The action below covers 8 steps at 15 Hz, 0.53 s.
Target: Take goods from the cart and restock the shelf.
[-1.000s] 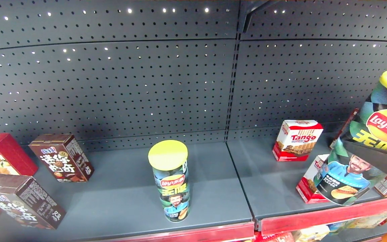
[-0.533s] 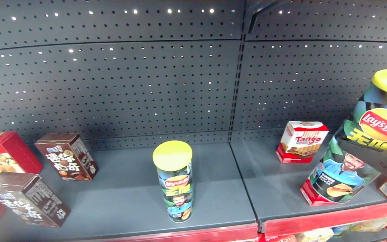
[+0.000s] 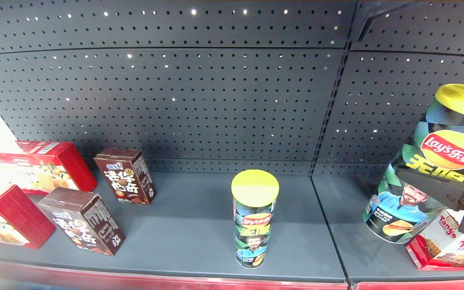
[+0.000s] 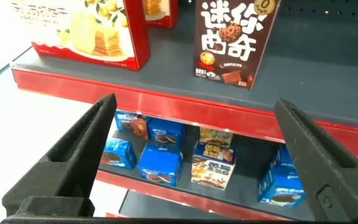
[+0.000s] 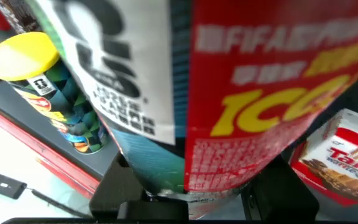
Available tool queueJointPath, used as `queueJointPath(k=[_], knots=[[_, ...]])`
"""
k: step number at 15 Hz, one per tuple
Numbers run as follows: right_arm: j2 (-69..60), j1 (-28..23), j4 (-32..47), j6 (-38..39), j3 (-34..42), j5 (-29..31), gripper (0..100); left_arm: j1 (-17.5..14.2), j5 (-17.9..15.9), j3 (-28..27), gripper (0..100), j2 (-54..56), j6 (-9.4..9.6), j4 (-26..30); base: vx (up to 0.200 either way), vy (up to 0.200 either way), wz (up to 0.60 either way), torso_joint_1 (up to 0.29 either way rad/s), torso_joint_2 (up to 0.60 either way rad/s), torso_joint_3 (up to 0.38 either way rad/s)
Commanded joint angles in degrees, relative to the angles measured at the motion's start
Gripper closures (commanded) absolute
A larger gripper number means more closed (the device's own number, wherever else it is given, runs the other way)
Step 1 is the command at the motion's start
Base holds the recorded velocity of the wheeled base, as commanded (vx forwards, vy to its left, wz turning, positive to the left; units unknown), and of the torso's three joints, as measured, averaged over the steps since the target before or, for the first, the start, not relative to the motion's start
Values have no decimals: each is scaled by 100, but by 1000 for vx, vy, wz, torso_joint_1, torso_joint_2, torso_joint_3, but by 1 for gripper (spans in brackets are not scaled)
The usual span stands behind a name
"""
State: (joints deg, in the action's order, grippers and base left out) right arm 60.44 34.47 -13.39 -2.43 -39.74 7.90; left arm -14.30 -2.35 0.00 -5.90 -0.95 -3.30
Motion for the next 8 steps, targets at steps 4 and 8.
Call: queueJointPath(k=[4, 8], knots=[[135, -143, -375, -4, 371, -263, 100, -3, -2, 0, 0, -16, -2, -4, 0, 0, 0, 0, 0, 0], [873, -327, -1342, -4, 599, -843, 100, -3, -2, 0, 0, -16, -54, 5, 0, 0, 0, 0, 0, 0]])
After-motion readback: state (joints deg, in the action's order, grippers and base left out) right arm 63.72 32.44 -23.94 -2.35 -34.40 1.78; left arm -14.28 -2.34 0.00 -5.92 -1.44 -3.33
